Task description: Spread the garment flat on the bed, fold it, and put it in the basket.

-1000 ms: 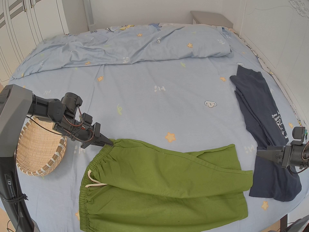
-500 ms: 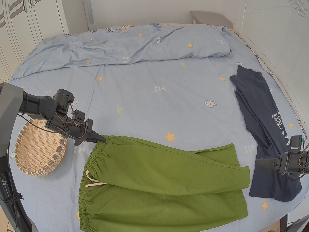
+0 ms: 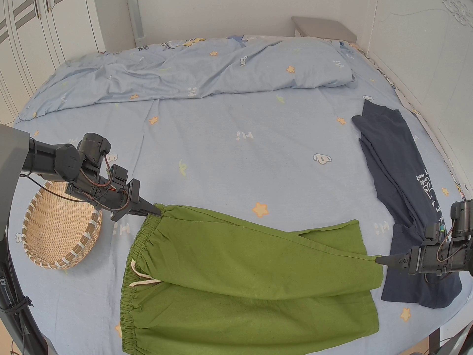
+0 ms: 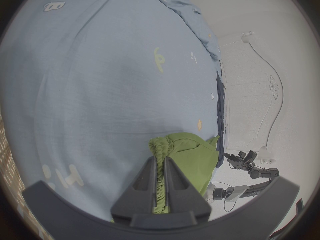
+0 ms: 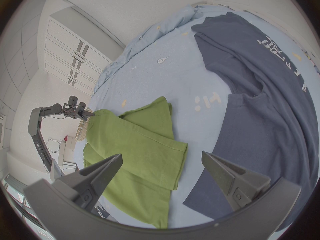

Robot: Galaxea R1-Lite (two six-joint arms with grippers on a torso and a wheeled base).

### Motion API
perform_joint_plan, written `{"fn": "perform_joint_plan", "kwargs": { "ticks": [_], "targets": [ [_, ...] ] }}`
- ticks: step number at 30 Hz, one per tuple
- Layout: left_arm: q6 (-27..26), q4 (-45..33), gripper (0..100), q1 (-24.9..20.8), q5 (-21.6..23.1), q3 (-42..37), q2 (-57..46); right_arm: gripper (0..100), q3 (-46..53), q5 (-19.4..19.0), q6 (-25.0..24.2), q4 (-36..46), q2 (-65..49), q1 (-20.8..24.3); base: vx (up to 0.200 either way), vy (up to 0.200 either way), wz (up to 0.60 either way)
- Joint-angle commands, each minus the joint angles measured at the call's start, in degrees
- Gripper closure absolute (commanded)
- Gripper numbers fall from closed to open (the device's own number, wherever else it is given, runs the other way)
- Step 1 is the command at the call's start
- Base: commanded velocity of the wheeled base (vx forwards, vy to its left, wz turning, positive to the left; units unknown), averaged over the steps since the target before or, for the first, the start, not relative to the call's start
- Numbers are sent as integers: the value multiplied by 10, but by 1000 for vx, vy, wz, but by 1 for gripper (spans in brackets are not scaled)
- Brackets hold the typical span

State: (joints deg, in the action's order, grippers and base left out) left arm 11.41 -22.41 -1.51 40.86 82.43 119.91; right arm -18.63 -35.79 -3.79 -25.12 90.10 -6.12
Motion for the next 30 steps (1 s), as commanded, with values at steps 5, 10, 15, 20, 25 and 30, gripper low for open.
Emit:
{"fn": "perform_joint_plan", "kwargs": {
  "ticks": [5, 10, 15, 20, 25, 30],
  "targets": [
    [0, 0, 100, 1, 0, 0, -2, 0, 13, 0, 0, -53, 97, 13, 0, 0, 0],
    [-1, 1, 100, 0, 0, 0, -2, 0, 10, 0, -1, -74, 115, 28, 0, 0, 0],
    [-1, 0, 100, 1, 0, 0, -1, 0, 3, 1, -12, -100, 129, 35, 0, 0, 0],
    [-1, 0, 100, 0, 0, 0, -1, 100, 2, 1, -21, -118, 133, 34, 0, 0, 0],
    [-1, 0, 100, 1, 0, 0, 0, 100, -1, 1, -21, -119, 136, 30, 0, 0, 0],
    [-1, -1, 100, 3, 0, -1, -4, 100, -7, 2, -24, -124, 129, 28, 0, 0, 0]
  ]
}}
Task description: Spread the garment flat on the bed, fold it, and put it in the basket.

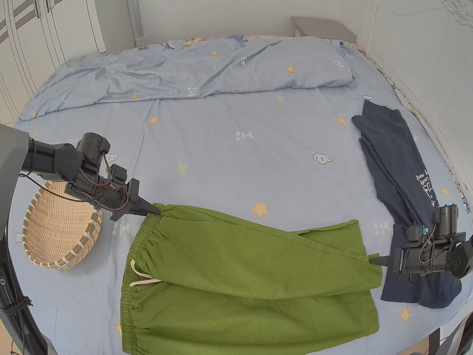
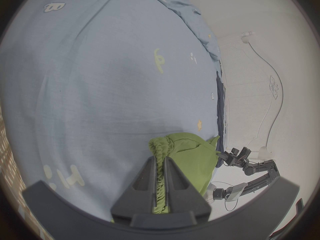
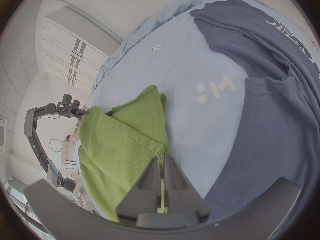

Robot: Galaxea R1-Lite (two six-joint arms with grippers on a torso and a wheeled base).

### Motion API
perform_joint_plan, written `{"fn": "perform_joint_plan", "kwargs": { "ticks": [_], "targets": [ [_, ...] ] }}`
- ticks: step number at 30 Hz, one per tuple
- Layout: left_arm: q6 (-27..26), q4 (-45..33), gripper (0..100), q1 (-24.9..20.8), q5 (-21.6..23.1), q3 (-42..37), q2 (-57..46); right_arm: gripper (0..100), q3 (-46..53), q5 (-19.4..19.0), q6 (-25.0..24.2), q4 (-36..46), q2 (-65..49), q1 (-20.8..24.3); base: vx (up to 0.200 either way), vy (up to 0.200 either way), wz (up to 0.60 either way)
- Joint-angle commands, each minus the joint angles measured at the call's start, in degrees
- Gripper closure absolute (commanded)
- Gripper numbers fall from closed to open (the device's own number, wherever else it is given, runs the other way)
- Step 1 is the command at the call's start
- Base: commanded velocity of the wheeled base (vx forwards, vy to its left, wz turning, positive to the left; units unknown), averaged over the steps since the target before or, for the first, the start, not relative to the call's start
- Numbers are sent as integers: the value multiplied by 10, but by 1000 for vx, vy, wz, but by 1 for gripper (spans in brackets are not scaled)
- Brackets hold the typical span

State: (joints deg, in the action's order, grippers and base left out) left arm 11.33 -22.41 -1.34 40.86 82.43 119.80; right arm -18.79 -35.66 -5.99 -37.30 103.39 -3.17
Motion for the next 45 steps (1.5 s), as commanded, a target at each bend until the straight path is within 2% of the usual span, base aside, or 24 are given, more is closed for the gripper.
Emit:
{"fn": "perform_joint_plan", "kwargs": {
  "ticks": [1, 4, 6, 9, 16, 23, 28, 43, 45],
  "targets": [
    [0, -1, 100, 1, 0, -1, -3, 100, -6, 1, -2, -2, -4, -2, 0, 0, 0],
    [0, -4, 100, 2, 0, -1, -4, 100, -27, 3, -10, 3, -7, -2, 0, 0, 0],
    [0, -6, 100, 3, 0, -3, -16, 100, -61, 6, -44, 14, -59, 11, 0, 0, 0],
    [0, -2, 100, 4, 0, -7, -18, 100, -96, 7, -60, 47, -94, 33, 0, 0, 0],
    [-1, 0, 100, 5, -1, -7, -26, 100, -192, 7, -61, 158, -161, 49, 0, 0, 0],
    [0, 1, 100, 18, -1, -8, -47, 100, -303, 8, -61, 238, -173, 60, 0, 0, 0],
    [-1, 7, 100, 31, -2, -8, -52, 100, -381, 16, -60, 285, -154, 60, 0, 0, 0],
    [18, 102, 100, 58, -6, -34, -51, 100, -546, 18, -57, 288, -3, 84, 0, 0, 0],
    [19, 112, 100, 67, -5, -33, -49, 100, -593, 43, -57, 293, 35, 92, 0, 0, 0]
  ]
}}
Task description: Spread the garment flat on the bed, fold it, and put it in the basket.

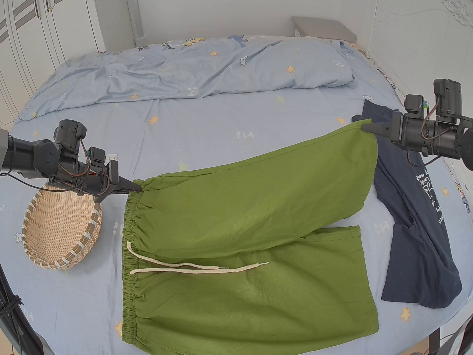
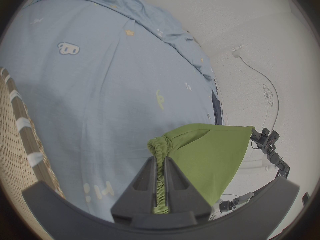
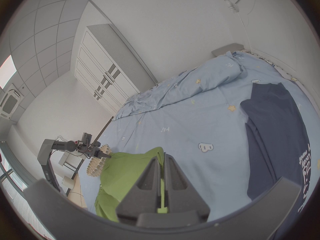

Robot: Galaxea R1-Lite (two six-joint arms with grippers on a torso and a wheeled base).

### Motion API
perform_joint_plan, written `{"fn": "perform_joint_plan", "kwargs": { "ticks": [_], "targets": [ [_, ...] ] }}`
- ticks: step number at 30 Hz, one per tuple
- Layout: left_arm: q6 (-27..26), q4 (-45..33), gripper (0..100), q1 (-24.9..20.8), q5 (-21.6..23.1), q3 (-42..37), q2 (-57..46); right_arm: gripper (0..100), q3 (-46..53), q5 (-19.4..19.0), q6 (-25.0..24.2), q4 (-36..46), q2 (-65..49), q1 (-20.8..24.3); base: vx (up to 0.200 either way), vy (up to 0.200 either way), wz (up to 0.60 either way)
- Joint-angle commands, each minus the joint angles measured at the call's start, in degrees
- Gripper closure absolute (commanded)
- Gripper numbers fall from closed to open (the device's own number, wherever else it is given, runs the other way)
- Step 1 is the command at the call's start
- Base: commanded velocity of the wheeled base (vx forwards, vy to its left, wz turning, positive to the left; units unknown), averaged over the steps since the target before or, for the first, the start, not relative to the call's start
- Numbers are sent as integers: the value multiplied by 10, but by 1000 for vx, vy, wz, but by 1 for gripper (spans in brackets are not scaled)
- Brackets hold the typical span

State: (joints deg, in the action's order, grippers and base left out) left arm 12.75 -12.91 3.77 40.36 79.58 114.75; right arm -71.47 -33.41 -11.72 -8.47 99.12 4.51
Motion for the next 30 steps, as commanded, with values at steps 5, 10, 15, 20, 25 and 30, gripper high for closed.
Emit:
{"fn": "perform_joint_plan", "kwargs": {
  "ticks": [5, 10, 15, 20, 25, 30],
  "targets": [
    [5, 34, 100, 27, 0, -6, 5, 100, -109, 54, 1, 32, 94, 39, 0, 0, 0],
    [9, 49, 100, 33, 0, -11, 4, 100, -145, 66, -1, 34, 101, 52, 0, 0, 0],
    [10, 76, 100, 34, -2, -23, 2, 100, -191, 80, -1, 33, 150, 52, 0, 0, 0],
    [10, 97, 100, 36, -3, -24, 7, 100, -227, 82, 1, 29, 184, 47, 0, 0, 0],
    [10, 123, 100, 41, -3, -26, 8, 100, -254, 81, 2, 18, 225, 46, 0, 0, 0],
    [10, 151, 100, 48, -3, -25, 12, 100, -290, 83, -3, 10, 260, 47, 0, 0, 0]
  ]
}}
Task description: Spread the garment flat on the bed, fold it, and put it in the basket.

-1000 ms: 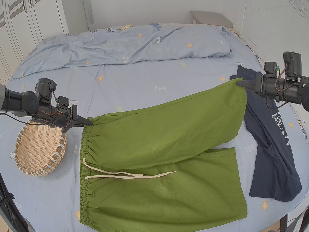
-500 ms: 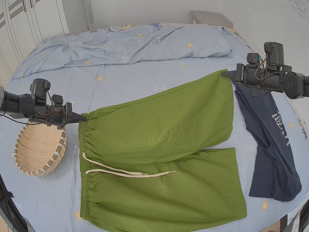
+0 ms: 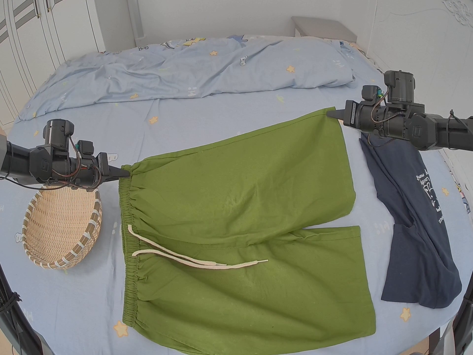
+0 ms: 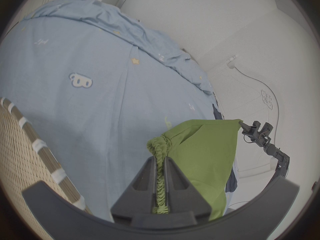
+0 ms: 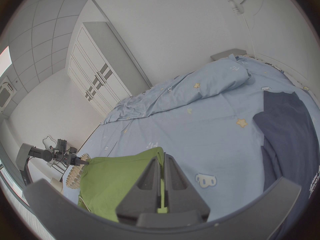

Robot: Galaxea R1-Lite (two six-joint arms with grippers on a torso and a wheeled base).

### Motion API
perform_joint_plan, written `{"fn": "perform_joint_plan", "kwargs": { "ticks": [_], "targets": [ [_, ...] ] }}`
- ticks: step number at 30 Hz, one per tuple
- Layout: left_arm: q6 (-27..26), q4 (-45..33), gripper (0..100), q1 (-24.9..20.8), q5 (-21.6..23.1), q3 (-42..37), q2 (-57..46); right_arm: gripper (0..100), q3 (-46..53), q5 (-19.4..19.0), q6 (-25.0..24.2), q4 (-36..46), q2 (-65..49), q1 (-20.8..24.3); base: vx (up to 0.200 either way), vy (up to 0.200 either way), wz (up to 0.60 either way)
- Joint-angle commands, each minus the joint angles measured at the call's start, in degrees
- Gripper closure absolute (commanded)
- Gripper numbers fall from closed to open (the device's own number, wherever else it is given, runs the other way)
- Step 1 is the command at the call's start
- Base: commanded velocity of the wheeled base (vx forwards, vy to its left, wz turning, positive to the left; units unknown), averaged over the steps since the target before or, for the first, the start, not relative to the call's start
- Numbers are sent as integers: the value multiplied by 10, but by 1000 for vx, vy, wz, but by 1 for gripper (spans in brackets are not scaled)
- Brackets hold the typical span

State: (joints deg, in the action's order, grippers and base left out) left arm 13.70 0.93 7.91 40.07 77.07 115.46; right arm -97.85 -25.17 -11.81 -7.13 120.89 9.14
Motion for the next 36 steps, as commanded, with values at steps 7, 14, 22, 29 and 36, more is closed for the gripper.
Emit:
{"fn": "perform_joint_plan", "kwargs": {
  "ticks": [7, 14, 22, 29, 36],
  "targets": [
    [-1, 40, 100, 9, -1, 5, 26, 100, -65, 2, 1, -4, 86, -7, 0, 0, 0],
    [-1, 55, 100, 9, -1, 5, 37, 100, -96, 29, 10, -20, 130, -6, 0, 0, 0],
    [-1, 72, 100, 15, -1, 3, 44, 100, -120, 31, 10, -19, 153, -7, 0, 0, 0],
    [0, 74, 100, 15, -2, 4, 46, 100, -145, 37, 11, -17, 179, -8, 0, 0, 0],
    [-1, 74, 100, 16, -3, 5, 53, 100, -146, 40, 11, -17, 187, -8, 0, 0, 0]
  ]
}}
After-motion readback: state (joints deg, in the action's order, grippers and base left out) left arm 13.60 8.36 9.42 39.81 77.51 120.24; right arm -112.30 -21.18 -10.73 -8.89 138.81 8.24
